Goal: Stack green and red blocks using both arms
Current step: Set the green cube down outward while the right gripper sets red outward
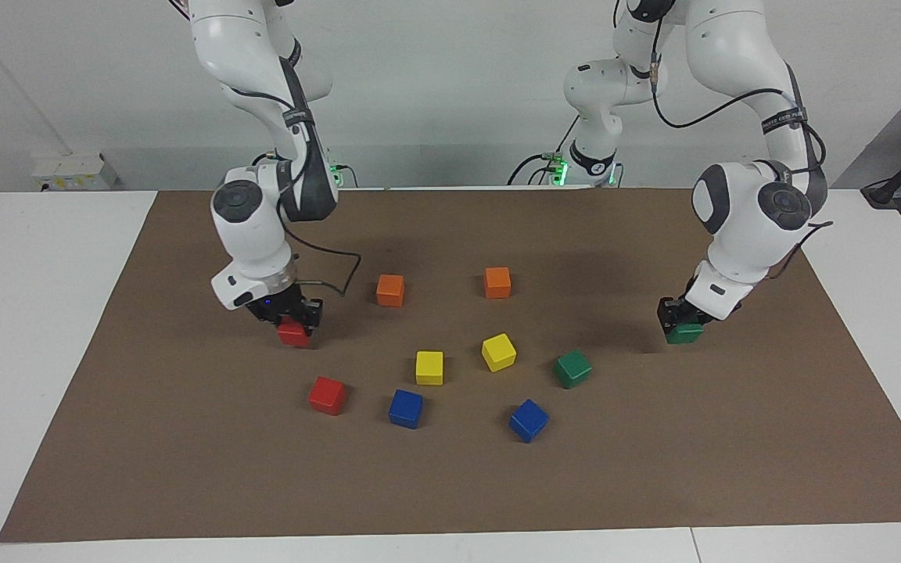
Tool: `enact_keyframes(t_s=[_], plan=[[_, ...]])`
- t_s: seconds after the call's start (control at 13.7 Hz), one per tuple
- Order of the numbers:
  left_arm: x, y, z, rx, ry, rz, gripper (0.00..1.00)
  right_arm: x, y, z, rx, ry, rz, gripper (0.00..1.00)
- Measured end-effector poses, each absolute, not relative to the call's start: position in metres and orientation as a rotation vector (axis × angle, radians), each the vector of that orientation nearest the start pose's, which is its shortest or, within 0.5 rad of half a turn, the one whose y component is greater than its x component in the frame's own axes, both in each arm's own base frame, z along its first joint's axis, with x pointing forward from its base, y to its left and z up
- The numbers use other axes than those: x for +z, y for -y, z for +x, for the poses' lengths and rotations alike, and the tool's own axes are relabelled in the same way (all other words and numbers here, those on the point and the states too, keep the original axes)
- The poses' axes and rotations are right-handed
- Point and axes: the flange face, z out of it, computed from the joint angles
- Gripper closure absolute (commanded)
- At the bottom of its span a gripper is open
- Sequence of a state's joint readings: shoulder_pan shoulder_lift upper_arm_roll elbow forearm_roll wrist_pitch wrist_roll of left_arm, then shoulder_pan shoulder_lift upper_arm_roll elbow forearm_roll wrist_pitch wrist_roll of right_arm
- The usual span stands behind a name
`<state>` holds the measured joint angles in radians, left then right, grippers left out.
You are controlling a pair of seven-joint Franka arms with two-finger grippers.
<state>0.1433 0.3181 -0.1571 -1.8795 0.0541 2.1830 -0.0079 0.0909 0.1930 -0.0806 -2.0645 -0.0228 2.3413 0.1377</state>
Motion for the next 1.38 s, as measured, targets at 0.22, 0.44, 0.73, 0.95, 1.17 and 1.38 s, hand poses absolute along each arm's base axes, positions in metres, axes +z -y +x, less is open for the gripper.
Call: enact_keyframes(t_s=[0.22,0.44,0.73,0.95,1.17,1.38], plan=[[0.314,-0.012,0.621,0.029,-0.034,-3.153,1.00,0.339,0.017,0.591,-0.163,-0.170,-3.164,1.00],[0.311,-0.008,0.619,0.030,-0.044,-3.155,0.00,0.311,0.030,0.598,-0.194,-0.128,-3.171,1.00],[0.319,-0.009,0.624,-0.016,-0.042,-3.155,0.00,0.304,0.034,0.601,-0.216,-0.128,-3.171,0.00],[0.381,0.025,0.652,-0.028,0.066,-3.165,0.00,0.308,0.029,0.604,-0.217,-0.116,-3.171,0.00],[0.417,0.136,0.656,-0.037,0.311,-3.151,0.00,0.354,0.007,0.627,-0.121,-0.159,-3.173,0.00],[0.382,0.214,0.645,-0.004,0.508,-3.091,0.00,0.406,-0.056,0.654,-0.107,-0.359,-3.152,0.00]])
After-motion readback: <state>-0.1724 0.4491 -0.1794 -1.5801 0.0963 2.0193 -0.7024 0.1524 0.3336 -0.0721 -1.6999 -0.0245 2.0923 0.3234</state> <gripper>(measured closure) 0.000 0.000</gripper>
